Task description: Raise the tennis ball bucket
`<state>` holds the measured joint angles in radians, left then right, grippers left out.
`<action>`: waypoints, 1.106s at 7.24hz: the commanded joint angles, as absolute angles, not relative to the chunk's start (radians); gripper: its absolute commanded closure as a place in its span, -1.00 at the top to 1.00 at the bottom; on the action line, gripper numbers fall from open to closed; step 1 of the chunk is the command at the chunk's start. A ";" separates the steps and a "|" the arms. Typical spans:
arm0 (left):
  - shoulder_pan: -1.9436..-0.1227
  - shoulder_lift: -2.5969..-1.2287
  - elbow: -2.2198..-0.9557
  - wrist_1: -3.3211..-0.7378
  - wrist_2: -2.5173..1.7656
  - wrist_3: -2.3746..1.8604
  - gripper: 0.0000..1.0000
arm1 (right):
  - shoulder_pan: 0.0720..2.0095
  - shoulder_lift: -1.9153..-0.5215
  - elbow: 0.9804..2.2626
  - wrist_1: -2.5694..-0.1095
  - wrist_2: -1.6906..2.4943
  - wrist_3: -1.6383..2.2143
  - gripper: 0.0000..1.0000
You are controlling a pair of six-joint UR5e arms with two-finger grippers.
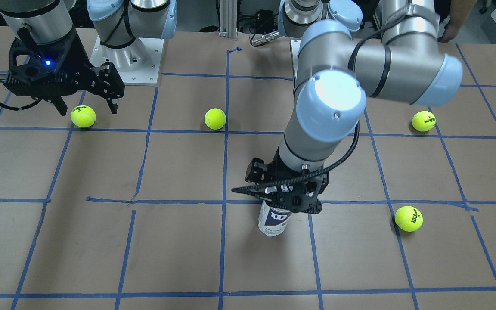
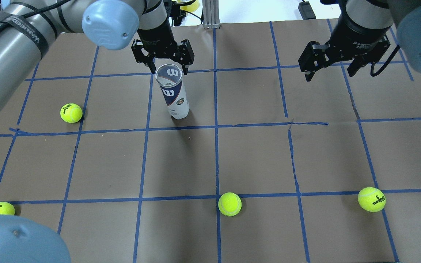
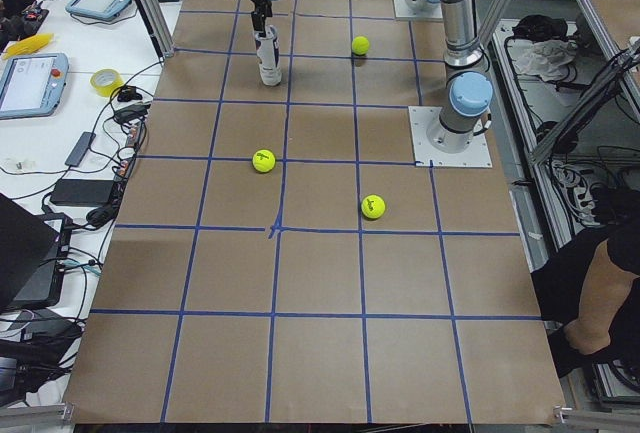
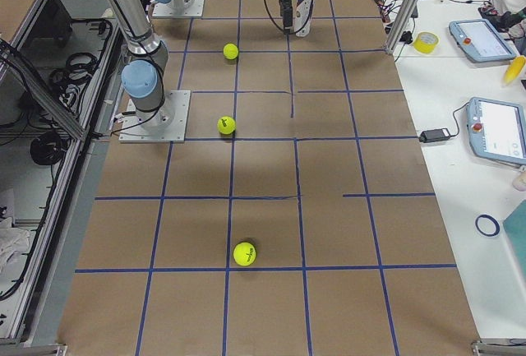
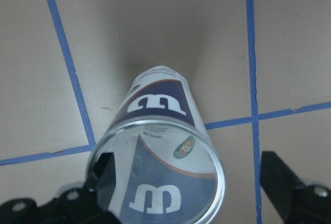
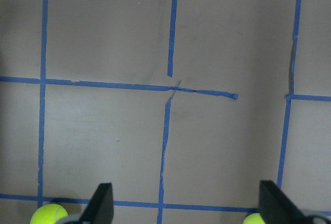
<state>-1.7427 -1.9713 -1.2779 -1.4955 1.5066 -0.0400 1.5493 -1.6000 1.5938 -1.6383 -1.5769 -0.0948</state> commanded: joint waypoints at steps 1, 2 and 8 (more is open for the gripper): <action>-1.727 -1.895 -1.183 -1.651 1.508 -0.072 1.00 | 1.549 -1.600 1.594 -1.638 -1.577 -0.095 1.00; -1.689 -1.855 -1.183 -1.660 1.512 -0.057 1.00 | 1.549 -1.601 1.594 -1.638 -1.577 -0.095 1.00; -1.556 -1.629 -1.512 -1.574 1.611 0.041 1.00 | 1.549 -1.600 1.594 -1.638 -1.577 -0.095 1.00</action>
